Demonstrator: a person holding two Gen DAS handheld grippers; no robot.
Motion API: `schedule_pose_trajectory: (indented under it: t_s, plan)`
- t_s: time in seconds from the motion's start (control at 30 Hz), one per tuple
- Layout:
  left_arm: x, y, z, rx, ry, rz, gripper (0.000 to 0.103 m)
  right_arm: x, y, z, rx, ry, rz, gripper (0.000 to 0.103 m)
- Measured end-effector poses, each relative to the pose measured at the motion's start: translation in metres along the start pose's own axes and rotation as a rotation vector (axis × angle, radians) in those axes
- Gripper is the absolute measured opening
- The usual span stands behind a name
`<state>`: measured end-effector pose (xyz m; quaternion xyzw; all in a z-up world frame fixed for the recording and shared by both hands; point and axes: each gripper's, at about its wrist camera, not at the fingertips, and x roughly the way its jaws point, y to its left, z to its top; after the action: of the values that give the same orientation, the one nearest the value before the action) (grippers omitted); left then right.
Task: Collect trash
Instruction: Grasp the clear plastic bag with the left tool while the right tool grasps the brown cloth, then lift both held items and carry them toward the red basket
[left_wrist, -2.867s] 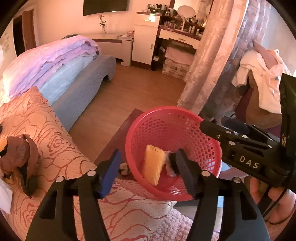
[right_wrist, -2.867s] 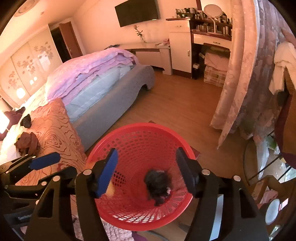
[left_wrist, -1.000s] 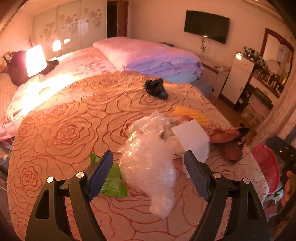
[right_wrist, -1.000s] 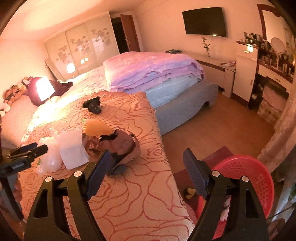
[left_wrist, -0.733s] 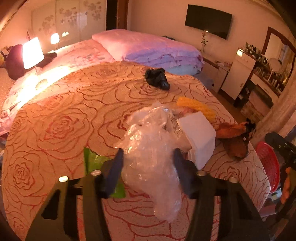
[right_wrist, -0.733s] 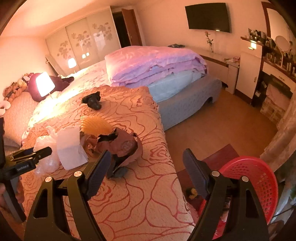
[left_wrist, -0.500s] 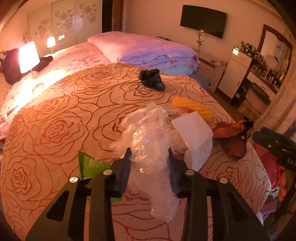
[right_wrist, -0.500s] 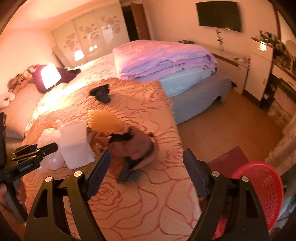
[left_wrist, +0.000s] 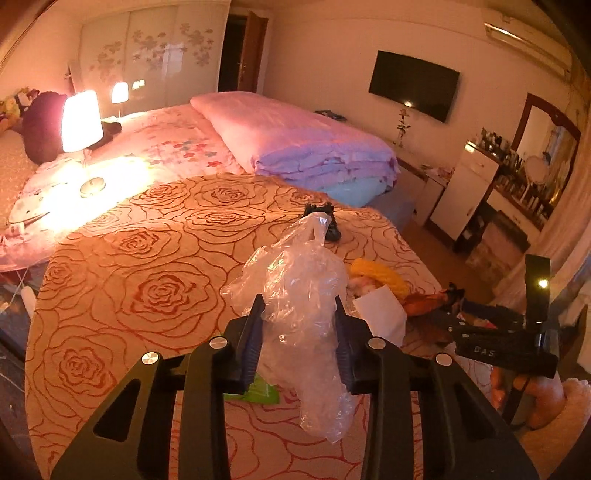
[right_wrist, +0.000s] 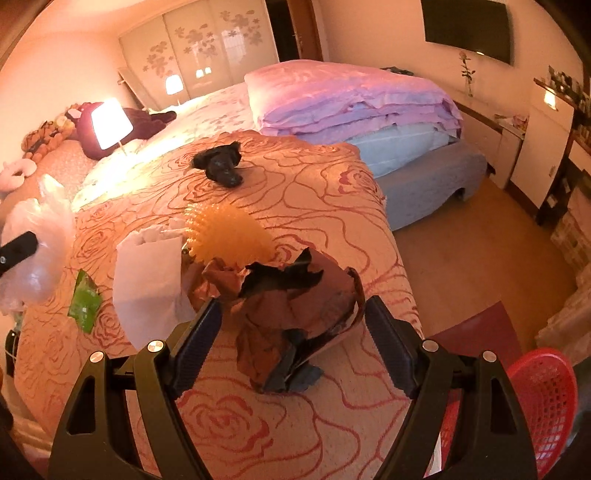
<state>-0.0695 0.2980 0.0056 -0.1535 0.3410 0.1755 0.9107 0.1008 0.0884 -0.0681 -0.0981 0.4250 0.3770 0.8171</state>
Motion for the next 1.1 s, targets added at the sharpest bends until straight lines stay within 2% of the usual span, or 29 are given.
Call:
schedule_pose_trajectory:
  t_s: [0.1, 0.17, 0.43, 0.5, 0.6, 0.67, 1.1]
  plan:
    - [0.002, 0.002, -0.001, -0.016, 0.014, -0.01, 0.032, 0.005, 0.0, 0.003, -0.004, 0.019, 0.012, 0.064]
    - [0.004, 0.0, 0.0, -0.018, 0.024, -0.018, 0.032, 0.008, -0.002, 0.002, -0.006, 0.029, 0.01, 0.06]
    - [0.011, -0.006, -0.003, -0.015, 0.041, -0.043, 0.032, 0.003, 0.0, 0.0, -0.014, 0.023, 0.015, 0.051]
    - [0.011, -0.006, -0.002, -0.013, 0.038, -0.045, 0.032, -0.005, -0.001, -0.001, -0.001, 0.006, 0.016, 0.045]
    - [0.012, -0.007, 0.0, -0.011, 0.037, -0.051, 0.032, -0.017, -0.001, -0.002, 0.007, -0.008, 0.019, 0.044]
    - [0.013, -0.009, 0.001, -0.01, 0.04, -0.055, 0.032, -0.022, -0.001, -0.004, 0.002, -0.01, 0.015, 0.04]
    - [0.01, -0.022, 0.003, 0.021, 0.037, -0.084, 0.032, -0.058, -0.018, 0.002, 0.072, -0.08, -0.005, 0.039]
